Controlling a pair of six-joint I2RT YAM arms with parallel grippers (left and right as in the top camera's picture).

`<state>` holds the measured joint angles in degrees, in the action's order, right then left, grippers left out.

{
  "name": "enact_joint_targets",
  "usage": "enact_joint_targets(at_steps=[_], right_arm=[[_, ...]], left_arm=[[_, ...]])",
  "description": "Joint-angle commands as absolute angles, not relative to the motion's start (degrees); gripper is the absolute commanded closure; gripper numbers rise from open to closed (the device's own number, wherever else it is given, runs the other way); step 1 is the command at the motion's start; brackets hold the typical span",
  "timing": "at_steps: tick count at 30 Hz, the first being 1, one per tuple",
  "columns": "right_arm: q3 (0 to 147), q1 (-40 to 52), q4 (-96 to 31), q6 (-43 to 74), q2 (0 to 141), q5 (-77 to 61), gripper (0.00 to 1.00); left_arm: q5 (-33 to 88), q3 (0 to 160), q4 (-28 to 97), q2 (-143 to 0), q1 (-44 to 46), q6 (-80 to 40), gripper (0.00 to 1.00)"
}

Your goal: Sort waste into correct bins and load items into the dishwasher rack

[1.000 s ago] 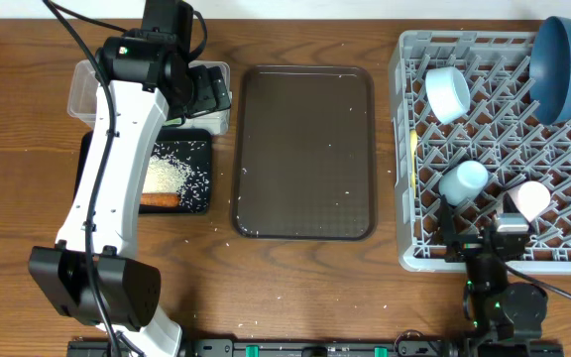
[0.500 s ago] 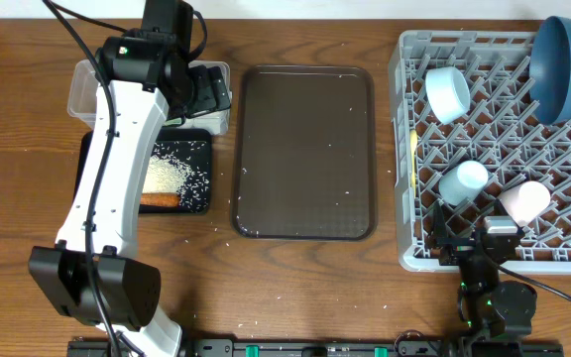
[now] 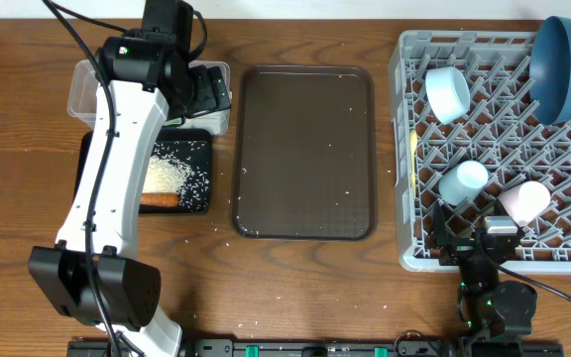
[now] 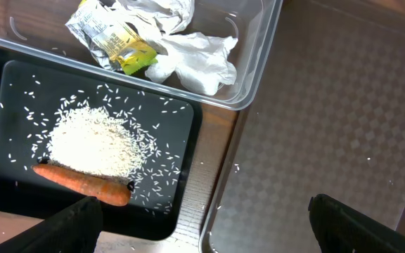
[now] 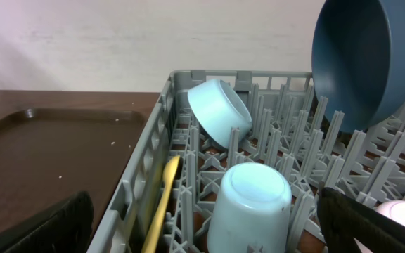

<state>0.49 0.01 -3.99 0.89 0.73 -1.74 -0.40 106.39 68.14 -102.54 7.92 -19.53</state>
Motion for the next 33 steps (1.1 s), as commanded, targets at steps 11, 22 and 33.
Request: enact_joint_targets(at_steps=[11,22,33], right_arm=[[0.32,0.82,-4.08,1.67,0.38,-2.13,0.01],[0.32,0.82,-4.08,1.67,0.38,-2.13,0.01],[0.32,0.82,-4.08,1.67,0.38,-2.13,0.01]], left_arm=[[-3.75,106.28,67.9,-100.09,7.86,-17.45,0.04],[-3.05,100.82,51.18,-87.15,9.85,-4.47,0.04],[-3.03,65.04,25.85,-61.45,7.27,-4.49,0.04]])
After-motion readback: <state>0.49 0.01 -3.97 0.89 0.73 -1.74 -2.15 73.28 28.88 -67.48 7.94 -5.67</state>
